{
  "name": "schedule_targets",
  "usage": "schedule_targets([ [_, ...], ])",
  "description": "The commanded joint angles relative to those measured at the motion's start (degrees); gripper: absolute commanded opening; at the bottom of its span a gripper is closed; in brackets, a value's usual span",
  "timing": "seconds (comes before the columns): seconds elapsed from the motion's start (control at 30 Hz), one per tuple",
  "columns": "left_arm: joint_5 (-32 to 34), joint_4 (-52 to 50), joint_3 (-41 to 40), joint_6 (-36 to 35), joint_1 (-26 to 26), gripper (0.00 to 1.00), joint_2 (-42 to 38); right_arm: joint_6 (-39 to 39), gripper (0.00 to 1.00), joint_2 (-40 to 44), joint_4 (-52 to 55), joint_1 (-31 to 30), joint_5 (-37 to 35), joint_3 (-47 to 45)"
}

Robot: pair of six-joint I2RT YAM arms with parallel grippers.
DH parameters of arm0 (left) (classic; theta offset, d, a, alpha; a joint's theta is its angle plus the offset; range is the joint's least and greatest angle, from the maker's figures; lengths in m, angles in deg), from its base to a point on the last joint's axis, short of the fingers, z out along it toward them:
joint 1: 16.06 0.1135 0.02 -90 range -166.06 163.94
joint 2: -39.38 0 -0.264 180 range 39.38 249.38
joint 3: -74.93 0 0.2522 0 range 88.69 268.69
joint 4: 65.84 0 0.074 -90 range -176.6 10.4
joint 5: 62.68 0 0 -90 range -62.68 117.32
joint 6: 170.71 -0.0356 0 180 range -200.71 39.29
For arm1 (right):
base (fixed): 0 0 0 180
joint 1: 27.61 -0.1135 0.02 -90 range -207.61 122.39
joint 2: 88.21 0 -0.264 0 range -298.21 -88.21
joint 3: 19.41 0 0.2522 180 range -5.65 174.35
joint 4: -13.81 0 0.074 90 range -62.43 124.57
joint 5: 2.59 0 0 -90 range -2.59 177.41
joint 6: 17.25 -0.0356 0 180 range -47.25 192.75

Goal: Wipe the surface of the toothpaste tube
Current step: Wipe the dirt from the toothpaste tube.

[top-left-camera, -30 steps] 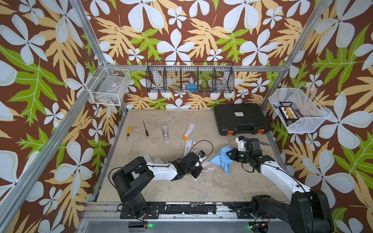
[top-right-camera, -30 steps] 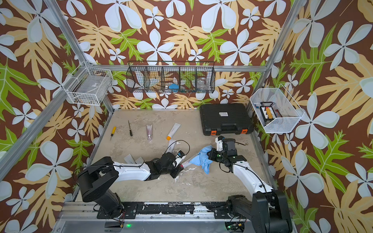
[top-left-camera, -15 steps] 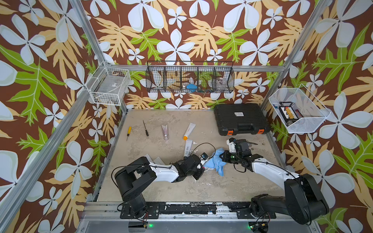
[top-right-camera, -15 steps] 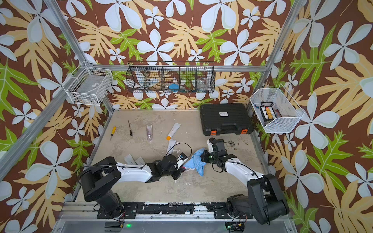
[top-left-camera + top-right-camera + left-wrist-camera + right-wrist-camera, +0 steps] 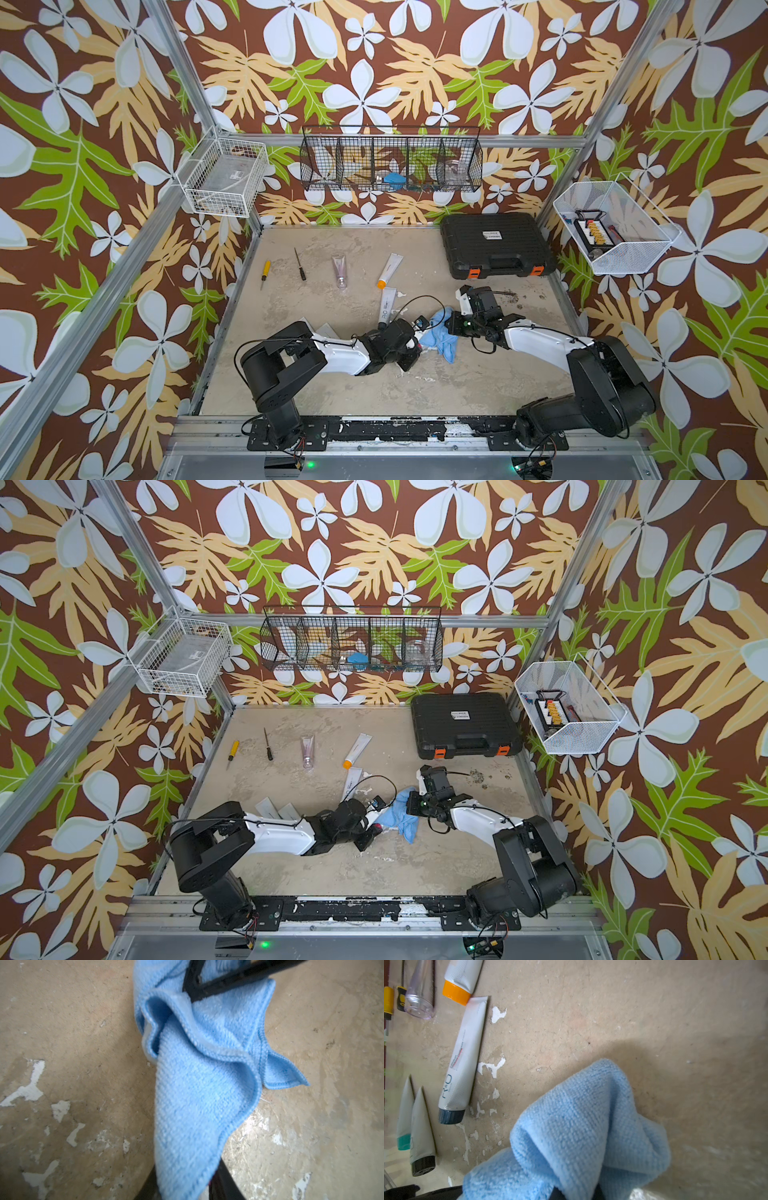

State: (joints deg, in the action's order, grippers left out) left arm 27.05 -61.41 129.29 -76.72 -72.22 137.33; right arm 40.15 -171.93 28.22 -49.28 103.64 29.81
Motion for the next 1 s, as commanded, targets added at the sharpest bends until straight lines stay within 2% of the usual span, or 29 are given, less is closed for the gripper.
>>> schedule_targets([
  [0.0,0.28,1.14,0.54,-0.73,-0.08,0.21,0.57,-1.33,0.00,-1.03,-1.16,-1.18,-0.64,-0.73],
  [0.23,0.75,1.07,0.80,-0.74,-0.02,0.21,1.38,-5.90,0.00,-2.22,-6.78,-5.73,2.18,-4.20],
  [0.43,0.74,1.06,0.99,-0.92,-0.08,0.22,1.85,-8.24,0.00,-4.12,-6.98,-8.75,2.49,-3.38],
  [0.97,2.41,0.62,1.67,-0.09,-0.01,0.21,2.68,-14.36,0.00,2.94,-9.86,-13.67,3.37,-6.32],
])
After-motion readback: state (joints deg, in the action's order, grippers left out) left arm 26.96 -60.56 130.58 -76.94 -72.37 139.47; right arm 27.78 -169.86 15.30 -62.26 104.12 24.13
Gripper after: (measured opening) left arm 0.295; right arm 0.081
